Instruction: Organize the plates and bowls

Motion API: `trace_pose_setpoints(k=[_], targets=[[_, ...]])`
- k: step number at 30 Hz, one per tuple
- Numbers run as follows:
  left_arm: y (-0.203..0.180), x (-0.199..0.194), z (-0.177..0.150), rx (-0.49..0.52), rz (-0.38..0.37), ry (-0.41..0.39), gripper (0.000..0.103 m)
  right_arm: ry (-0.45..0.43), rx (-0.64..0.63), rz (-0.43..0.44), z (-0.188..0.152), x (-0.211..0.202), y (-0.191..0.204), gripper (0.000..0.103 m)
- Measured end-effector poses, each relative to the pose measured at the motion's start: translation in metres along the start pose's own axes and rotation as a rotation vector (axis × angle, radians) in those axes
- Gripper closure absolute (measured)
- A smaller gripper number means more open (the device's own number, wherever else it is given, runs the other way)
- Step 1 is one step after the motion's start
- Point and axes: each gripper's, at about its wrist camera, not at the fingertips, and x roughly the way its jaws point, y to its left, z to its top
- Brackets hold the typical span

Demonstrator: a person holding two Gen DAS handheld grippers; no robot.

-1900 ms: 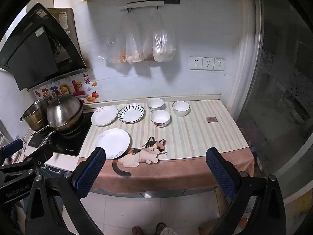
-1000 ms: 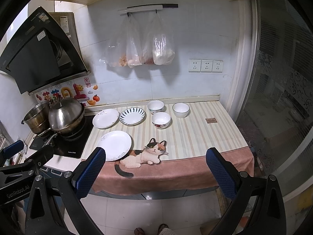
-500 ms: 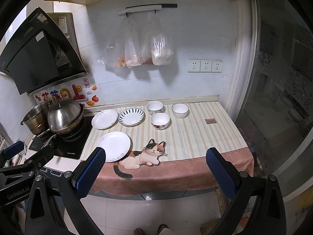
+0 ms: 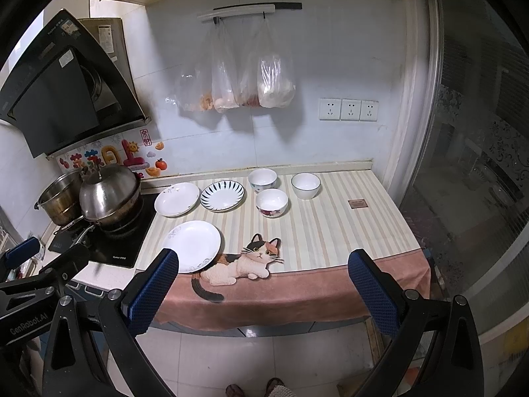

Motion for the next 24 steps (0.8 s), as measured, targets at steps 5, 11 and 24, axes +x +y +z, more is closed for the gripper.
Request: trace_pose_setpoints(k=[5, 11, 24], targets=[[0.001, 0.001, 0.0, -0.001, -0.002, -0.001, 0.0, 0.0, 0.0, 0.0, 0.001, -0.001, 0.0, 0.0], [0.002, 0.002, 0.001, -0.002, 0.001, -0.003, 0.0, -0.001, -0.003, 0.003, 0.002, 0.005, 0.001, 0.0], [0.004, 0.006, 0.003, -0.001, 0.01, -0.015, 0.0, -0.003, -0.009, 0.011, 0.005, 0.012, 0.006, 0.0]])
